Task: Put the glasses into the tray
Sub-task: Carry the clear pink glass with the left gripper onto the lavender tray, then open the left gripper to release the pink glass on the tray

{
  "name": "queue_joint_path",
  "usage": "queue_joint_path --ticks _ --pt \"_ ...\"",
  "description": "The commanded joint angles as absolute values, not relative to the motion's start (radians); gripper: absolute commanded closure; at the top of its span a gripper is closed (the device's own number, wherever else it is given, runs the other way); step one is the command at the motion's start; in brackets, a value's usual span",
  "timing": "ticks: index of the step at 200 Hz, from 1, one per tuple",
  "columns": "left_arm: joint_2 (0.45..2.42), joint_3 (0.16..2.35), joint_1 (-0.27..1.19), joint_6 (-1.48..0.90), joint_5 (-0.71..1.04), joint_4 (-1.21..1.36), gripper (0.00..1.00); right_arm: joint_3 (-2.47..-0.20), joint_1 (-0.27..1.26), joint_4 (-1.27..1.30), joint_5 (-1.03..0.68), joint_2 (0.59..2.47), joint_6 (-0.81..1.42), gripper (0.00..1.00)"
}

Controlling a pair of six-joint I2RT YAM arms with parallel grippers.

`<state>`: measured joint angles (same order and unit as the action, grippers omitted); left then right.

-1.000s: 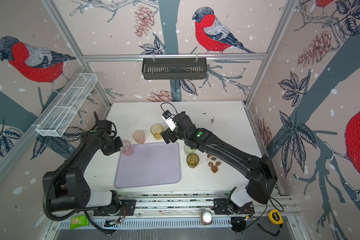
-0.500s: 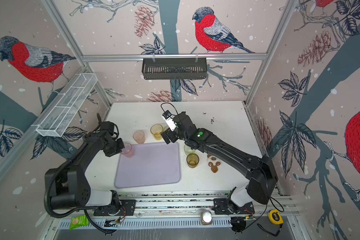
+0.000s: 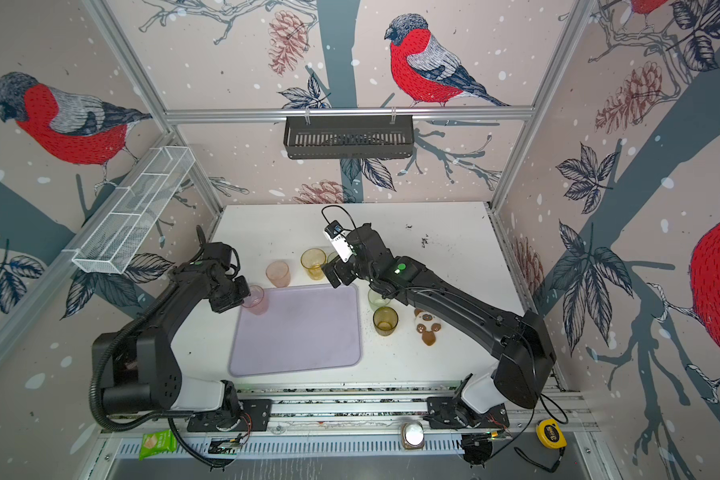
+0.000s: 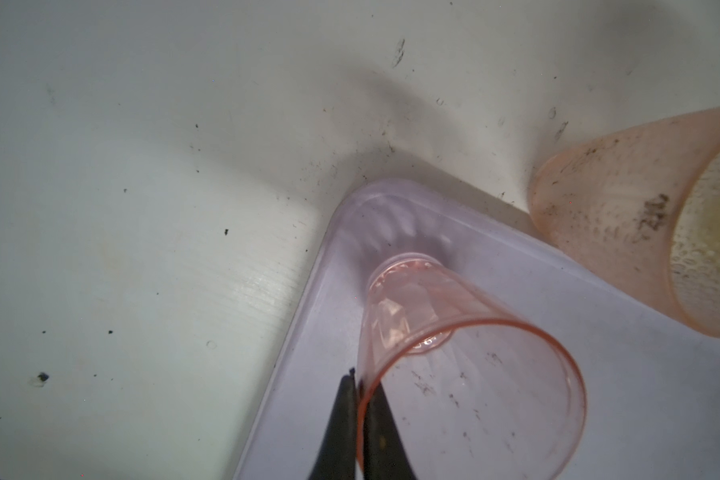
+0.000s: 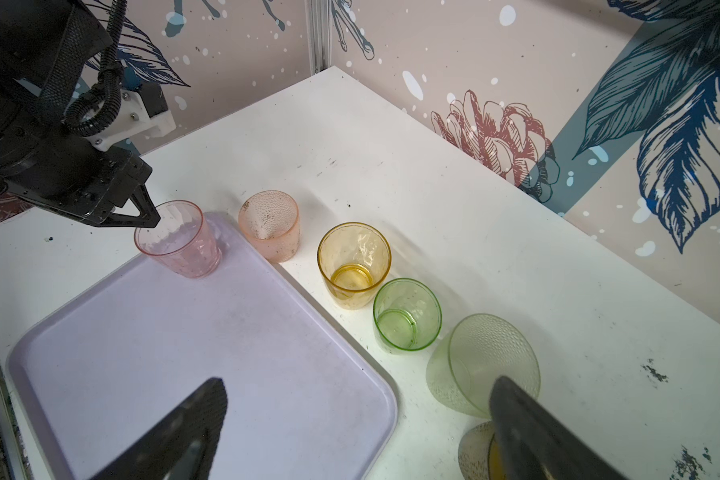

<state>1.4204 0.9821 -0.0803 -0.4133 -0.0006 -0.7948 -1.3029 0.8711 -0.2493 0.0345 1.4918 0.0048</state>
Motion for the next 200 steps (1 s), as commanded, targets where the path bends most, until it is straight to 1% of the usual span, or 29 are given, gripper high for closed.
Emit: queue_joint_path --ticks 1,103,142,177,200 --pt "1.426 0.985 -0.08 -0.428 -0.022 -0.785 1.0 -1.304 0.873 -0.216 0.045 1.49 0.014 0.0" --pt "1.439 0.979 -0.079 -0.433 -0.028 -0.769 1.0 -1.306 0.871 -0.219 0.051 1.485 0.008 0.0" --pt "1.437 0.969 -0.077 -0.435 -0.028 -0.766 0.91 -1.297 0.869 -0.215 0.052 1.472 0.005 0.0" --pt "1.426 0.95 -0.075 -0.443 -0.025 -0.755 0.79 -1.318 0.865 -0.235 0.047 1.479 -0.005 0.0" --pt "1.419 0.946 -0.075 -0.445 -0.022 -0.75 0.68 -1.326 0.866 -0.241 0.043 1.481 -0.006 0.0"
